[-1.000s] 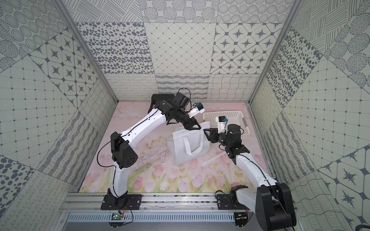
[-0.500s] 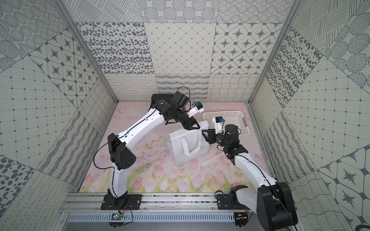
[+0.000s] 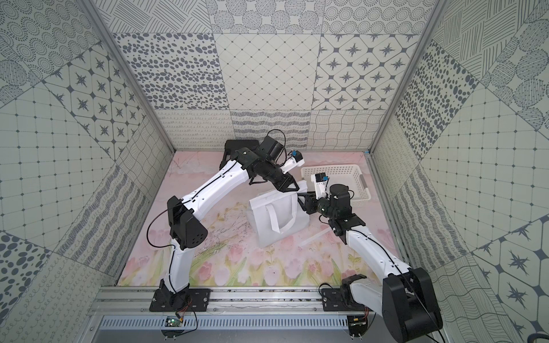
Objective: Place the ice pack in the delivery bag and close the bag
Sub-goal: Seal the delivery bag at the center of the board.
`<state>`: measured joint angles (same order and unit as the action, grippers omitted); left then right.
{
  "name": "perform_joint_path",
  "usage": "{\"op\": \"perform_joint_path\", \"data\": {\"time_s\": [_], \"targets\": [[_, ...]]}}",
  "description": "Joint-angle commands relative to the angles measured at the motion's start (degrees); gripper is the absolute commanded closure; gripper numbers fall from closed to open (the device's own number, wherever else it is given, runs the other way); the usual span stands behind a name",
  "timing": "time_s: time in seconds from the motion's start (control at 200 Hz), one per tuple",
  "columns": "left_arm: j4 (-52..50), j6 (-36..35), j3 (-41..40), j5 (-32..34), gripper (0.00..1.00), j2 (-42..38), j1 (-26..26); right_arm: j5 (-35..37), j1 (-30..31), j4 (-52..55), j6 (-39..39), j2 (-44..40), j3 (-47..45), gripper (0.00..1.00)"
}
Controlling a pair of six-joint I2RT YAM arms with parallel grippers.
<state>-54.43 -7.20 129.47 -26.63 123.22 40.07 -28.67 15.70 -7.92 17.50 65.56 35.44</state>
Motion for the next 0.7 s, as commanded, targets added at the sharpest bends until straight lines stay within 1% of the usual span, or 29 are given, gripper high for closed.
{"op": "perform_joint_path", "data": {"time_s": [0.0,0.045,0.095,0.16,0.175,0.18,0.325,0.43,0.5,0.545,0.595,0.635,0.69], "targets": [[0.95,2.10,0.77,-1.75,0.64,1.24,0.44,-0.03,0.78,-1.31,-0.97,0.18,1.74,0.54],[1.12,2.10,0.78,-1.67,0.69,1.58,0.44,0.08,0.86,-1.29,-1.02,0.19,1.67,0.54],[1.14,1.98,0.81,-1.86,0.81,1.84,0.44,0.18,0.91,-1.22,-0.98,0.18,1.67,0.54],[0.97,1.88,0.86,-2.08,0.93,1.89,0.40,0.61,0.90,-0.89,-1.20,0.02,1.65,0.53],[0.70,1.77,0.86,-2.18,0.99,1.86,0.44,0.77,0.86,-0.72,-1.30,-0.10,1.65,0.52],[0.67,1.67,0.82,-2.19,1.00,1.85,0.44,0.83,0.84,-0.70,-1.36,-0.18,1.65,0.52],[0.38,0.67,0.84,-1.06,1.00,0.96,0.43,3.87,0.67,1.73,-2.78,-2.09,1.08,0.46],[0.68,0.00,0.46,-2.02,1.00,-0.01,0.44,7.10,0.25,5.46,-3.10,-3.85,1.03,0.32],[1.16,1.11,0.53,-0.60,1.00,-0.58,0.44,9.26,0.03,7.60,-3.36,-5.52,0.61,0.25],[1.18,1.68,0.52,0.22,0.79,-1.19,0.36,11.05,0.03,8.58,-3.48,-6.88,0.08,0.20],[0.89,1.97,0.44,0.71,0.65,-2.02,0.23,13.33,-0.02,9.55,-3.78,-8.44,-0.32,0.16],[0.60,1.93,0.23,0.87,0.60,-2.83,0.10,15.02,-0.06,10.09,-3.96,-9.66,-0.71,0.14],[-0.16,1.68,-0.54,0.95,0.58,-4.06,-0.12,16.25,-0.15,10.38,-4.61,-11.01,-1.17,0.12]]}}
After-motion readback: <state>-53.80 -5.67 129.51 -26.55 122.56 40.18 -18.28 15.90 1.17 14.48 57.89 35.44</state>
